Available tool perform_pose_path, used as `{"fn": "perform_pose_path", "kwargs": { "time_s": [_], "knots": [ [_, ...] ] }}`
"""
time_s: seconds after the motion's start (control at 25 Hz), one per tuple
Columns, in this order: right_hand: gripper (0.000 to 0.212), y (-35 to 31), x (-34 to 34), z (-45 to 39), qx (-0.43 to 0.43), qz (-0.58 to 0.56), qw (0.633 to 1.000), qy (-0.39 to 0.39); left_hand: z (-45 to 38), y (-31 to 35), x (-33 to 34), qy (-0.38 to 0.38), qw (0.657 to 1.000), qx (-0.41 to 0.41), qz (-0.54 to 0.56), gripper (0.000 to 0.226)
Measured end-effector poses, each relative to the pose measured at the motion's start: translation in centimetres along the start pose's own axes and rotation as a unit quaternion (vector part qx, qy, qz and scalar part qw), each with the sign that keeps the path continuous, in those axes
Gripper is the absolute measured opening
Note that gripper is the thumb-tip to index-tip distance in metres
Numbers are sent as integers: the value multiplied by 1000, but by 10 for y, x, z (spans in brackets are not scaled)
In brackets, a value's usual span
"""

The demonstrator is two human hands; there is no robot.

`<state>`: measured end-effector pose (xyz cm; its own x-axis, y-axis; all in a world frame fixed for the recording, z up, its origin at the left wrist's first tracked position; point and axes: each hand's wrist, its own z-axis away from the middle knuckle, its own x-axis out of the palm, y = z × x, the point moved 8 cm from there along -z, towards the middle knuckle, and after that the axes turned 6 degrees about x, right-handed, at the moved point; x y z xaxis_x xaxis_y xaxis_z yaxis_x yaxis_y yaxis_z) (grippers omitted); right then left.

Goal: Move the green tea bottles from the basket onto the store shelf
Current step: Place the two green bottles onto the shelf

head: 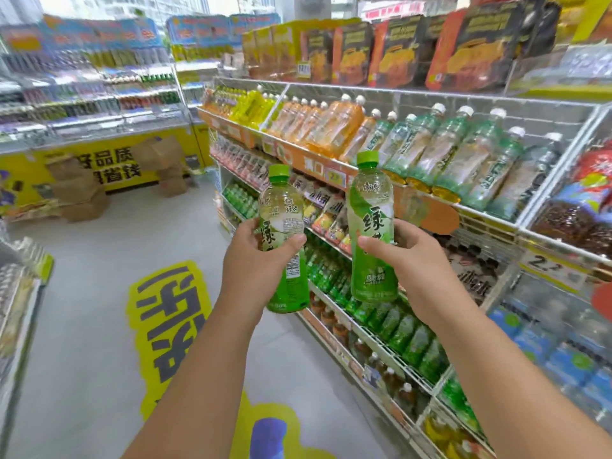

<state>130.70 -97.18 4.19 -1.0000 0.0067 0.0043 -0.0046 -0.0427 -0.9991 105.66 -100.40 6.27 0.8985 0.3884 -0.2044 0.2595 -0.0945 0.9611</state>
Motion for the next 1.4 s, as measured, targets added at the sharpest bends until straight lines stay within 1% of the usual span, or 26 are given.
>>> {"fn": "perform_pose_path", "kwargs": {
  "time_s": [0.08, 0.2, 0.28, 0.44, 0.56, 0.68, 0.8, 0.92, 1.0, 1.12, 1.28, 1.4],
  "knots": [
    [96, 3, 7, -22, 4, 1, 1000, 3, -25, -7, 4, -4, 1000, -1, 7, 110],
    [112, 8, 16, -54, 3, 3, 999, 32, -67, -21, 15, -28, 999, -4, 23, 119],
    [115, 14, 26, -75, 9, 8, 998, 54, -99, -30, 22, -46, 999, -2, 25, 120],
    [119, 21, 52, -107, 9, 4, 994, 113, -168, -51, 34, -110, 994, 17, 17, 103],
    [122, 26, 75, -126, 17, 12, 985, 172, -220, -62, 43, -176, 984, 36, 12, 100],
    [122, 31, 90, -137, 32, 17, 975, 217, -254, -66, 53, -231, 972, 41, 7, 100],
    [121, 36, 88, -146, 44, 0, 963, 266, -272, -65, 69, -277, 959, 53, 14, 92],
    [118, 42, 74, -153, 49, -9, 955, 292, -280, -71, 91, -307, 951, 44, 20, 89],
    [118, 47, 62, -160, 50, -14, 954, 296, -280, -78, 106, -317, 948, 29, 23, 90],
    [125, 60, 49, -168, 58, -25, 957, 283, -279, -97, 127, -310, 950, 9, 10, 85],
    [101, 105, 35, -177, 91, -54, 954, 281, -276, -137, 160, -319, 948, -21, -9, 89],
    [101, 148, 32, -180, 120, -68, 944, 299, -272, -175, 186, -342, 939, -40, -1, 90]
  ]
}}
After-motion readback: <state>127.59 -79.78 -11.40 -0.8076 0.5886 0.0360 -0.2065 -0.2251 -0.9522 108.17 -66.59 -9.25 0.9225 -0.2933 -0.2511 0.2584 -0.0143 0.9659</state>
